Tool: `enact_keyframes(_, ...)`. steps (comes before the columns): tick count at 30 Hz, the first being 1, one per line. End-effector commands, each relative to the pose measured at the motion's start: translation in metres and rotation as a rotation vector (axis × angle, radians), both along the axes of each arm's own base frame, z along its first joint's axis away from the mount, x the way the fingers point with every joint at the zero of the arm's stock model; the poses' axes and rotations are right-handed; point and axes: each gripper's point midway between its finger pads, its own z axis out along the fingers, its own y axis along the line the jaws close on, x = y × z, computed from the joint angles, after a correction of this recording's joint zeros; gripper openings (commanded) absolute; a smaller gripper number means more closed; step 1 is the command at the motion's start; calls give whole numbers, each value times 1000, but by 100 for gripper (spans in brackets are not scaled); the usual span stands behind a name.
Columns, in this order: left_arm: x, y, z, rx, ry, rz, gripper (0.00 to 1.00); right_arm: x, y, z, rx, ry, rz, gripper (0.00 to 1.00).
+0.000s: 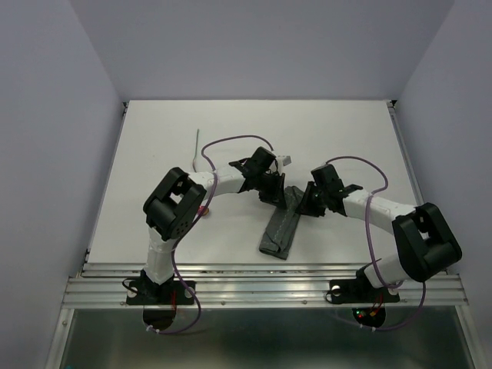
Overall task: Fold the napkin into a case and place the utensils inside
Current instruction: Smooth out the smaller rectangle-folded napkin at the center of the board.
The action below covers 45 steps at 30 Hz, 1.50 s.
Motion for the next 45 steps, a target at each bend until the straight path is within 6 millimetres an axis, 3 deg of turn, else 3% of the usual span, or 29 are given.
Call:
enact_keyframes(1,-1,-5,10,-34,-24,-29,0,7,-5,-7,-12,-24,-32,22)
enact_keyframes(9,4,-7,33,-54,-63,-22,0,17,-13,-9,-47,-48,-99,7)
enact_keyframes(16,11,-4,46,-45,-93,-3,0,44,-16,3,-62,-89,-129,8)
enact_keyframes(19,8,3,45,-26,-88,5,0,45,-8,15,-17,-111,-92,18)
enact_keyframes(22,-1,14,44,-11,-83,22,0,31,-1,23,32,-111,-36,40)
enact_keyframes(25,-10,27,49,-6,-90,51,0,14,0,27,64,-105,4,54)
enact_keyframes(27,-17,37,49,6,-90,68,0,3,3,27,90,-83,27,57)
enact_keyframes(30,-25,51,38,47,-69,102,0,-15,6,26,134,-56,55,64)
enact_keyframes(34,-38,66,18,81,-30,126,0,-38,17,23,172,-11,113,84)
enact_keyframes(36,-46,71,6,92,3,131,0,-50,24,18,186,18,142,89)
enact_keyframes(42,-63,74,-10,91,55,124,0,-73,41,5,234,78,178,91)
enact_keyframes(45,-75,68,-10,78,77,90,0,-82,41,-5,226,109,164,83)
